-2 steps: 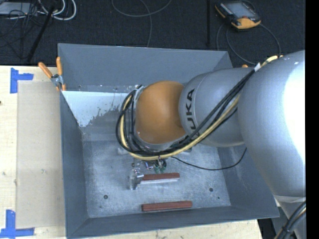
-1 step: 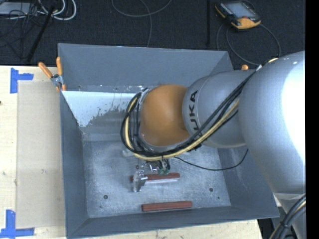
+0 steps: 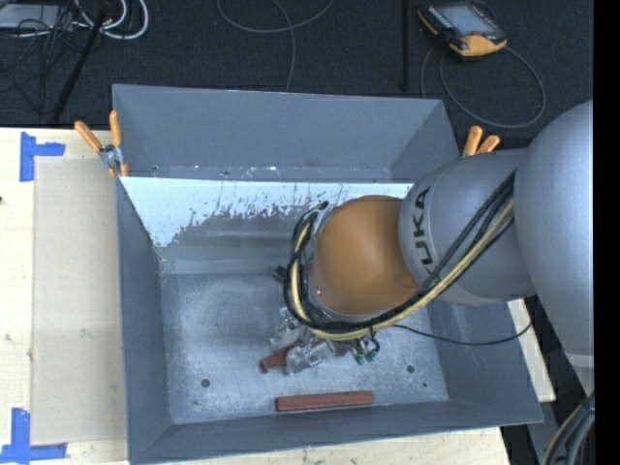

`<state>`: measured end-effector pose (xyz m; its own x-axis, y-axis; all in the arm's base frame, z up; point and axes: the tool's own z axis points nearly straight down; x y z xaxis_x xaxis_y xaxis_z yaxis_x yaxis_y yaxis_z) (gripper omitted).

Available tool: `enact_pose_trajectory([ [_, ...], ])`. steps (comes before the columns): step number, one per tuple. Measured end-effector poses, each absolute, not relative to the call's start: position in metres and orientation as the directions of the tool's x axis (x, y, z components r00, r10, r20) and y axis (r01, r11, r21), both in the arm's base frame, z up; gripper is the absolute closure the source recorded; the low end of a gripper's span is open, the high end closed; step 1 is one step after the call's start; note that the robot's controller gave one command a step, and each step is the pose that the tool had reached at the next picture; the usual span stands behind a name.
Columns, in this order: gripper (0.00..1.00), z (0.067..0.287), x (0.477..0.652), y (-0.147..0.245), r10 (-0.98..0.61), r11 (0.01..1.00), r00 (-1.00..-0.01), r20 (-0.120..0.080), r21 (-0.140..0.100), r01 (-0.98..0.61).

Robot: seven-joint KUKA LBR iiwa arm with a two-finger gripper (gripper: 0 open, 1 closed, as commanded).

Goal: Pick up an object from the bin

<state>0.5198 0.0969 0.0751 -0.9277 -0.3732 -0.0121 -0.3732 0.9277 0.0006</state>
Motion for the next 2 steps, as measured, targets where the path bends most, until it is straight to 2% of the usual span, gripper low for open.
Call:
enact_pose_trajectory([
  [1, 1.00, 0.075, 0.520, 0.097, -0.373, 0.928, -0.928, -0.012, 0.001, -0.373],
  [2, 1.00, 0.271, 0.491, 0.083, -0.351, 0.936, -0.936, -0.005, -0.001, -0.351],
])
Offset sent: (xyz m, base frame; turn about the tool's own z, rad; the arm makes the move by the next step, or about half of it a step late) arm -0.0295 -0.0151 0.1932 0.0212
